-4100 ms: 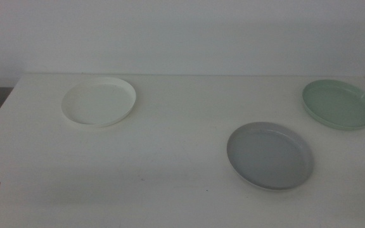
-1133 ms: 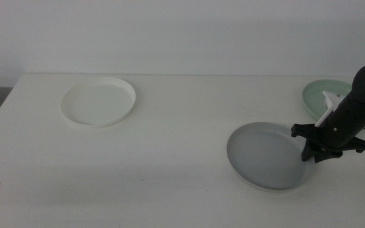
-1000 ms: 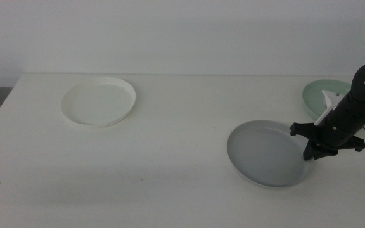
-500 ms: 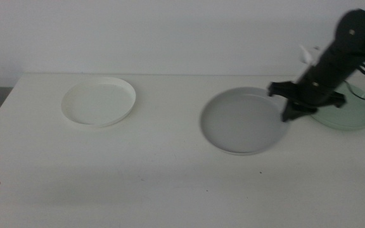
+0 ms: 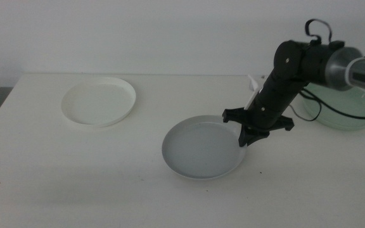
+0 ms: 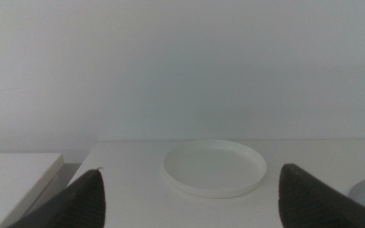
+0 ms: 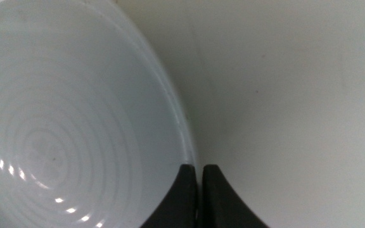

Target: Stack the three bowls on top of each other.

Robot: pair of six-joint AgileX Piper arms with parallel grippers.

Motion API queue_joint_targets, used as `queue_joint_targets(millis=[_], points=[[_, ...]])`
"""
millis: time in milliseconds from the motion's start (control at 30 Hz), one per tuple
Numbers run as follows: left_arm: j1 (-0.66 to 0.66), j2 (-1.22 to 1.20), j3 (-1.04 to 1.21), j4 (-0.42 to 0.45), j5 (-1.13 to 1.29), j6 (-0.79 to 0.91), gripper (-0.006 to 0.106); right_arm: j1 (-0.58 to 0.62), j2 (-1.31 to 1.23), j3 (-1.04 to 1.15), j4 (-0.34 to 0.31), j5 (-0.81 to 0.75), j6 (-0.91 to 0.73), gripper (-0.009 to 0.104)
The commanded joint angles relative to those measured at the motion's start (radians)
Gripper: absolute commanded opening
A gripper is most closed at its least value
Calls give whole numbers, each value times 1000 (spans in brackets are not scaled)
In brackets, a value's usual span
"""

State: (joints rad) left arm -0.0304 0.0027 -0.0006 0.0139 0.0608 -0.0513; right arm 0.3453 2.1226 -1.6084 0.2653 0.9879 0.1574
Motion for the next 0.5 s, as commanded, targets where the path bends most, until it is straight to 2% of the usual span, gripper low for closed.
queue_joint_targets(millis=[0,200,333,467], points=[[1,-3,1,-3,-12,-7,94,3,17,-10,10,-18,3,-2],[1,-3,1,-3,-12,-7,94,3,37,-10,4,-15,3,-2],[1,-3,1,-3,-12,-7,94,3,37,-18,-32,2,3,30],[1,-3,1,-3,-12,-7,94,-4,31,-72,-52,88,-14,62]])
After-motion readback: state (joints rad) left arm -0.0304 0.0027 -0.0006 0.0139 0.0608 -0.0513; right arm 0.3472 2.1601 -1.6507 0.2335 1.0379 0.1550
